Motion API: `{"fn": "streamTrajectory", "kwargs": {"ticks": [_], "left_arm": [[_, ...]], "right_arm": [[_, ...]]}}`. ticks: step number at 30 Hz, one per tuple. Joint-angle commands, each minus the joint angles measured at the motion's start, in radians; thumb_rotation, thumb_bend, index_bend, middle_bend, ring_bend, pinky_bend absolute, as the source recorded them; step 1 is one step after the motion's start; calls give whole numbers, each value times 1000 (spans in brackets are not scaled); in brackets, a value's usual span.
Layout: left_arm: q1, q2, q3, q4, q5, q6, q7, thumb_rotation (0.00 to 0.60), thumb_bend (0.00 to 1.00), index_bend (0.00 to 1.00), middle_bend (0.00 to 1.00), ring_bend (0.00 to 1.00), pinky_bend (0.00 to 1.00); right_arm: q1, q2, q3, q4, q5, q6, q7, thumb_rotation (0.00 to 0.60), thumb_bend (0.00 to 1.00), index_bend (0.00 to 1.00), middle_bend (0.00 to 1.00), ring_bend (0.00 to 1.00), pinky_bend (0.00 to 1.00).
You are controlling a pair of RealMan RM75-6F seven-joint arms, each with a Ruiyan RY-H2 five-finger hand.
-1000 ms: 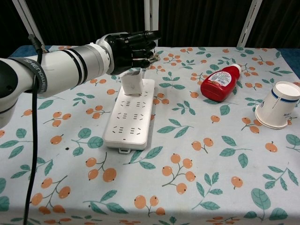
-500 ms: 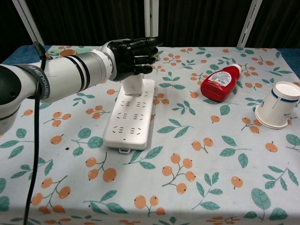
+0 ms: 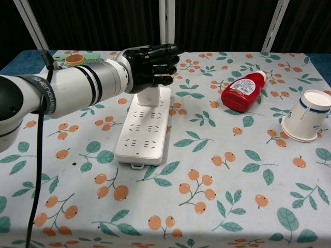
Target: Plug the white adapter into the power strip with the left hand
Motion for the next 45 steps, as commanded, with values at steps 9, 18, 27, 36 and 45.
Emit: {"fn": "streamTrajectory", "kwargs": {"ticks": [9,18,27,36,45], "left_arm": [[-4,-6,0,13,-1,-13,5,600,415,723,792,712,799],[-1,-7,4,17,-3,-26,9,600,415,723,791,712,799],[15,18,-27,-35,36,9,3,600,416,721,781,703,791],[62,143,-30,-145,170,118,71,600,415,576,672,603,742],[193,313,135,-75,408,458,524,600,375,388,491,390,421]], "right_arm": [[-3,0,0,2,0,5,2,600,159,0,0,0,0],[-5,1,0,3,2,5,5,600,160,0,0,0,0],[-7,2,-1,1,-3,10,4,600,159,0,0,0,0],[-1,9,-4,-1,-11,1,2,600,159,0,0,0,0],[33,19,-9,14,-22,-58,22,600,160,0,0,0,0]]}}
